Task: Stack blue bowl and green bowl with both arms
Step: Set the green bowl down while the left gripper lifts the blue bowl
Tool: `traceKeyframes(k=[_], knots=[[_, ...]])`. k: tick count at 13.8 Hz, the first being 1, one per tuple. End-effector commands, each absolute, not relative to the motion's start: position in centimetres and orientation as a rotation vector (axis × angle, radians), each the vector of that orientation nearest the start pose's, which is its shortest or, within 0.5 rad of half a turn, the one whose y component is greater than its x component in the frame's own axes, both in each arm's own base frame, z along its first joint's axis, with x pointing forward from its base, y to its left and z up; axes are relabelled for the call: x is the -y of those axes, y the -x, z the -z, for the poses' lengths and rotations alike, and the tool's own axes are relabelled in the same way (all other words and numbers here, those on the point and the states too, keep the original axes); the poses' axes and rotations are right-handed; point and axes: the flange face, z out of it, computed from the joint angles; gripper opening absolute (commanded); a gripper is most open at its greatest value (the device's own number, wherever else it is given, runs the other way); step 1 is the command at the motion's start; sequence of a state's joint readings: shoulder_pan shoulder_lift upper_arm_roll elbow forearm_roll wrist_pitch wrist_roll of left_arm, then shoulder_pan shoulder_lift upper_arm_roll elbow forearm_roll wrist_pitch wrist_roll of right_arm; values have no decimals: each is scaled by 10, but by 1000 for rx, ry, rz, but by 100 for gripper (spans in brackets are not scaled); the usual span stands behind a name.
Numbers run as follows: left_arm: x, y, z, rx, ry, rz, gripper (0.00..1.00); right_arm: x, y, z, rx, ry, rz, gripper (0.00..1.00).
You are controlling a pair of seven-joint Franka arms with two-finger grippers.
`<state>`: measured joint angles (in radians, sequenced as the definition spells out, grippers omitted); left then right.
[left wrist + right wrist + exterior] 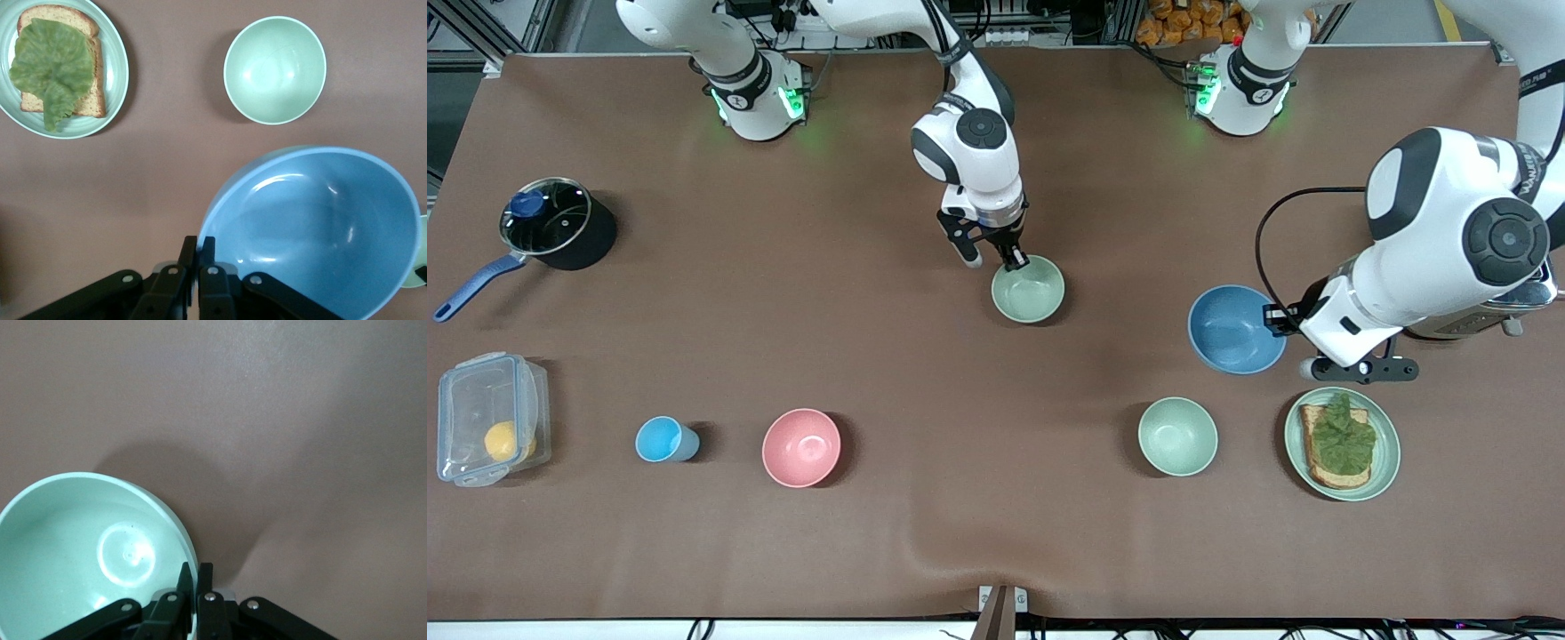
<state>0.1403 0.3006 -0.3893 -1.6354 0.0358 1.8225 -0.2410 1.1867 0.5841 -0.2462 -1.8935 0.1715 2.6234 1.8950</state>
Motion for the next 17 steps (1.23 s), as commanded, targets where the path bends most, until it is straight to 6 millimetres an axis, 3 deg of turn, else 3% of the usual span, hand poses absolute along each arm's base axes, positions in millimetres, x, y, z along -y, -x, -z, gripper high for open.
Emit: traceKeyframes(k=[1, 2, 3, 4, 5, 6, 7, 13, 17], knots=[[145, -617, -450, 7, 3210, -161, 0, -534, -380, -220, -1518, 2542, 129, 0], [146, -618, -450, 3, 3212, -154, 0, -536, -381, -221, -1533, 2529, 128, 0], [148, -617, -450, -1, 3215, -152, 0, -536, -382, -222, -1536, 2525, 128, 6], [151, -616, -450, -7, 3219, -151, 0, -536, -382, -222, -1537, 2526, 128, 44], [152, -616, -449, -6, 3221, -154, 0, -536, -382, -223, -1538, 2528, 127, 71], [152, -617, -448, -3, 3221, -157, 0, -536, -382, -222, -1540, 2530, 127, 79], [156, -616, -446, 10, 3222, -163, 0, -535, -384, -224, -1542, 2527, 128, 97], [184, -608, -437, 45, 3216, -198, 0, -518, -411, -257, -1614, 2532, 122, 100], [203, -602, -432, 77, 3219, -227, 0, -488, -437, -268, -1724, 2524, 96, 100]])
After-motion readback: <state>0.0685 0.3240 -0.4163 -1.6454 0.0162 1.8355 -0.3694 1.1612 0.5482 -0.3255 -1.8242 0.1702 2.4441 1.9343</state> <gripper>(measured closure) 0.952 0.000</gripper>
